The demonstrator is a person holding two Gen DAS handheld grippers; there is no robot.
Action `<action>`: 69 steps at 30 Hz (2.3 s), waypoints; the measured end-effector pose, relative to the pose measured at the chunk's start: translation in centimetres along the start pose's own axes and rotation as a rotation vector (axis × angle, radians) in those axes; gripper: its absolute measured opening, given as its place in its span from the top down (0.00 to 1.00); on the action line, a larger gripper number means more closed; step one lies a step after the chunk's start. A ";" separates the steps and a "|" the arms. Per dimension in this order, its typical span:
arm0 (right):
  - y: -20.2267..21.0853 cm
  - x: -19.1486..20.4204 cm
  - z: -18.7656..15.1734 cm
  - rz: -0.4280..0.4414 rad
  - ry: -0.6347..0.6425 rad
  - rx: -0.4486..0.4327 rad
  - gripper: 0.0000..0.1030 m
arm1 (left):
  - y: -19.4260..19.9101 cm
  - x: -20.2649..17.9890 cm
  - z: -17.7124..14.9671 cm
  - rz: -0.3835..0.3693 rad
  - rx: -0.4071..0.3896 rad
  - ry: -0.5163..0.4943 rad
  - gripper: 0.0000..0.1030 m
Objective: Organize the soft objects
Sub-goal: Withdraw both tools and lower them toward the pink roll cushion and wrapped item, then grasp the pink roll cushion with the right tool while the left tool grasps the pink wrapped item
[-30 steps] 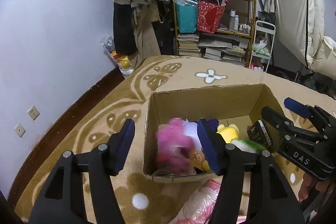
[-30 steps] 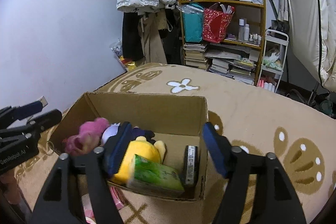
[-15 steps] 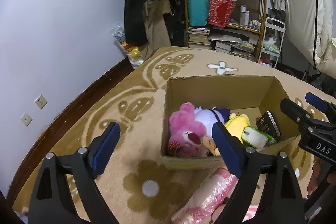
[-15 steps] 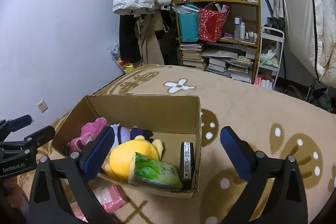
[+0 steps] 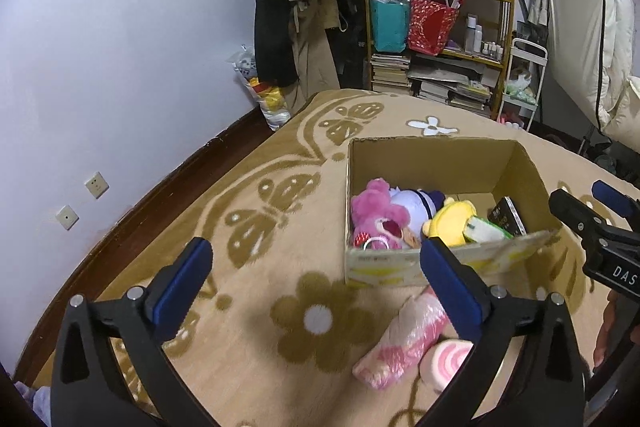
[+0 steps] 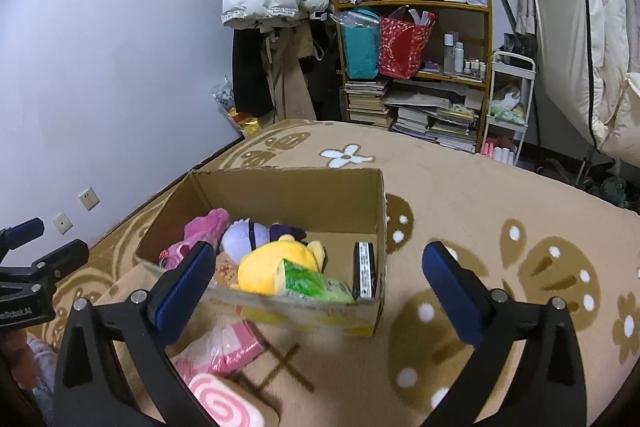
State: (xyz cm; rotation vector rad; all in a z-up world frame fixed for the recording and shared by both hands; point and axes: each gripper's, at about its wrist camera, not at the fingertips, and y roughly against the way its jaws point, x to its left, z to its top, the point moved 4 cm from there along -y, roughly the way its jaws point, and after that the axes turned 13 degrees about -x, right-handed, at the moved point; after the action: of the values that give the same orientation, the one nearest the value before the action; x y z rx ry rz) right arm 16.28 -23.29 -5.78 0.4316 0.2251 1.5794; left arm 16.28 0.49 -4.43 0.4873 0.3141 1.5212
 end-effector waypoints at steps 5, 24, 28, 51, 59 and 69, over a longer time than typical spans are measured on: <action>1.6 0.5 -0.5 -0.008 0.002 0.012 0.00 | 2.2 0.7 -0.3 0.002 -0.015 -0.009 0.00; 3.9 1.1 -4.7 -0.044 -0.047 0.096 0.00 | 3.8 2.6 -4.3 0.015 0.080 0.030 0.01; 3.7 1.6 -5.9 -0.042 -0.035 0.123 0.00 | 3.3 2.4 -5.0 0.002 0.101 0.029 0.01; 1.0 4.9 -10.6 0.057 0.095 0.252 0.00 | -1.1 0.5 -7.4 -0.069 0.239 0.024 0.01; -0.3 5.9 -12.1 0.105 0.085 0.309 0.00 | -2.3 -0.6 -8.5 -0.088 0.301 -0.018 0.01; -1.9 6.4 -13.8 0.156 0.047 0.404 0.17 | -3.3 -0.8 -9.8 -0.108 0.372 -0.012 0.01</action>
State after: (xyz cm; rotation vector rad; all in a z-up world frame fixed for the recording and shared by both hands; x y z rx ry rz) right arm 12.34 -15.19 -18.23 0.7398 0.5634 1.6998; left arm 14.29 0.78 -14.62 0.7592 0.6097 1.3577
